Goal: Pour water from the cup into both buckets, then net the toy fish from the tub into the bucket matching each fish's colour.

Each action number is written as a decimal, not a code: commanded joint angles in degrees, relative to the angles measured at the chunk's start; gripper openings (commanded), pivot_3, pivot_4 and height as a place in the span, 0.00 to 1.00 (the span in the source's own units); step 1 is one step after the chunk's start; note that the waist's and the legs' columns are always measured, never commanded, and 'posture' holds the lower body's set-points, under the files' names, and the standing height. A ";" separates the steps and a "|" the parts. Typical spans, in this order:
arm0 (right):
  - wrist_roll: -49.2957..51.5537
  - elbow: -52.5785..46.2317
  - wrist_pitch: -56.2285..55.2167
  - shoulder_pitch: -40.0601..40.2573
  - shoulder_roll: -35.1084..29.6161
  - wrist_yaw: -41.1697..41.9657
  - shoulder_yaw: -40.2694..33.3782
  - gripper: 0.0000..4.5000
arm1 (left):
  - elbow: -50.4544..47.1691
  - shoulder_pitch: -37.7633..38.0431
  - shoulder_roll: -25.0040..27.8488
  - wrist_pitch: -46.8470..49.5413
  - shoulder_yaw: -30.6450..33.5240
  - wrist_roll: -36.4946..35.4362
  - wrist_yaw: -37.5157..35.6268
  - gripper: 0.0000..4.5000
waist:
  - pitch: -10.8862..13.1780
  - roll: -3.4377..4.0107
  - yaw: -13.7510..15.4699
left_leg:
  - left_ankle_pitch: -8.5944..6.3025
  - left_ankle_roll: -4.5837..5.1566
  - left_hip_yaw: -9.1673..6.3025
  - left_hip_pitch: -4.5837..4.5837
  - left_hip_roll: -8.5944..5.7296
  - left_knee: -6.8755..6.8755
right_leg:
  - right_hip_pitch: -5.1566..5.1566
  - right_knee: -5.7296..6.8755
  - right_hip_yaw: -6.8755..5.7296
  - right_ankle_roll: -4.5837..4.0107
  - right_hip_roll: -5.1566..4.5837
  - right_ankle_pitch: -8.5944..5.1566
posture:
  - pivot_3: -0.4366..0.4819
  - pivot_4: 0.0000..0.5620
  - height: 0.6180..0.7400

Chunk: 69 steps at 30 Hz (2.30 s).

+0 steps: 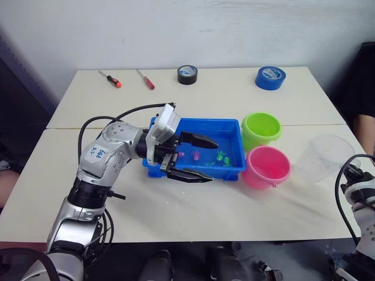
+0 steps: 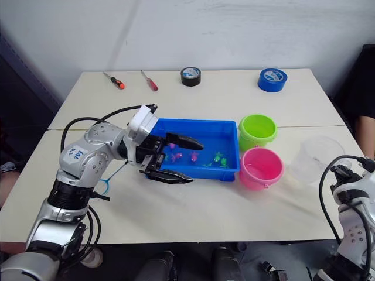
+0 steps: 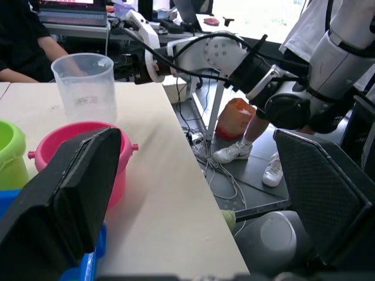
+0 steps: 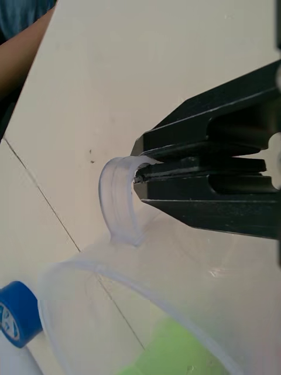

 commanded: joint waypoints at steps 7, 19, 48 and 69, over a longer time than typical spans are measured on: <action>-0.56 5.96 -10.20 4.81 0.15 -1.48 -0.37 0.02 | -1.23 -0.98 0.13 -0.35 1.80 -0.81 0.62 1.00 | 0.00 0.00 -0.01 | 0.00 0.00 0.02 0.00 0.00 0.00 | 0.00 -0.01 0.01 0.00 0.01 0.00 | 0.48 0.27 0.97; -0.22 4.85 -14.28 13.04 0.82 -1.66 1.52 0.57 | 0.34 -2.32 0.44 -1.05 1.34 0.13 0.00 1.00 | 0.00 0.00 0.09 | -0.01 0.02 0.00 0.03 -0.01 0.00 | 0.03 -0.05 0.03 -0.01 0.01 0.00 | 0.48 0.27 0.97; 31.38 -16.89 2.70 -6.83 -37.11 36.53 28.85 0.97 | -12.51 27.51 16.08 5.26 20.22 -0.18 12.09 1.00 | 0.27 -0.49 -1.22 | -0.14 0.14 -0.06 0.51 0.25 -0.48 | 0.30 -0.53 0.02 -0.16 0.08 -0.08 | 0.48 0.27 0.97; 14.36 -10.62 -6.20 -16.59 -30.44 54.73 49.04 0.97 | 0.46 60.87 25.53 -7.08 41.20 13.35 14.27 1.00 | 0.28 -0.56 0.35 | -0.44 0.46 -0.14 0.40 0.01 -0.97 | 0.32 -1.39 -0.35 -0.30 -0.49 -0.10 | 0.48 0.27 0.97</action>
